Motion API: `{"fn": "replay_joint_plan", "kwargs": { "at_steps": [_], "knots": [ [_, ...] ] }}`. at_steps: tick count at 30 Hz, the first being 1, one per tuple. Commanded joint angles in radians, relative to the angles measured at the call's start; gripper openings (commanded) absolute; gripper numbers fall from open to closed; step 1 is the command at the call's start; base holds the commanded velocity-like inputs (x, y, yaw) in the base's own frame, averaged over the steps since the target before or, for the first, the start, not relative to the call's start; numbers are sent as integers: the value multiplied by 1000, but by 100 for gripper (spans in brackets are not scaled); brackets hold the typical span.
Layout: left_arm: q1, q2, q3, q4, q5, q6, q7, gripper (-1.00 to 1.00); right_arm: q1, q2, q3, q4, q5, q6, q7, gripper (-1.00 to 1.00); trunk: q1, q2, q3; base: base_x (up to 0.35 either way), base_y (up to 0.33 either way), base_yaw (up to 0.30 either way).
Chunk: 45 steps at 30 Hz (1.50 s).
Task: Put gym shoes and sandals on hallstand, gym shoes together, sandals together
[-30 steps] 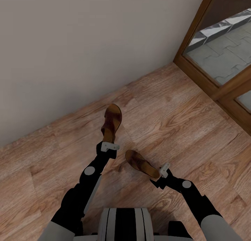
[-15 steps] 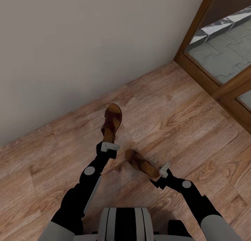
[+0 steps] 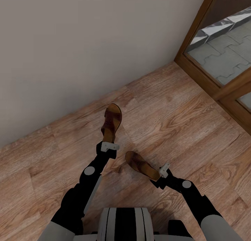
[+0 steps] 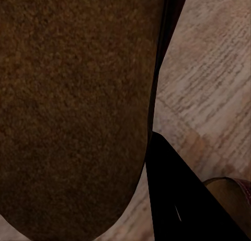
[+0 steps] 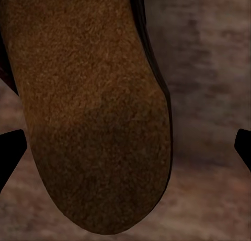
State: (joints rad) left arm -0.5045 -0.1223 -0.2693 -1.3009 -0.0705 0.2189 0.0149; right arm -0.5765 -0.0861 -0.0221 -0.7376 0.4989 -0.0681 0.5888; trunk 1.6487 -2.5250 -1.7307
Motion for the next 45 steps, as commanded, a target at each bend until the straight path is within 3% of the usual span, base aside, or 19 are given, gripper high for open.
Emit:
{"fn": "replay_joint_plan", "kwargs": {
  "at_steps": [1, 8, 9, 31, 45],
  "knots": [
    [0, 0, -1, -1, -11, 6, -1, -100, 0, 0, -2, 0, 10, -7, 3, 100, 0, 0, 0, 0, 0, 0],
    [0, 0, -1, -3, -11, 6, 0, -100, 0, 0, -2, 0, 10, -7, 3, 100, 0, 0, 0, 0, 0, 0],
    [0, 0, -1, -3, -11, 6, 0, -100, 0, 0, -2, 1, 10, -7, 3, -100, 0, 0, 0, 0, 0, 0],
    [0, 0, -1, -5, -11, 7, -1, -100, 0, 0, -2, 0, 10, -6, 3, -100, 0, 0, 0, 0, 0, 0],
    [0, 1, 0, -11, -12, 9, -1, -100, 0, 1, 0, 3, 10, -9, 3, -100, -6, 3, 54, 0, 0, 0]
  ]
}}
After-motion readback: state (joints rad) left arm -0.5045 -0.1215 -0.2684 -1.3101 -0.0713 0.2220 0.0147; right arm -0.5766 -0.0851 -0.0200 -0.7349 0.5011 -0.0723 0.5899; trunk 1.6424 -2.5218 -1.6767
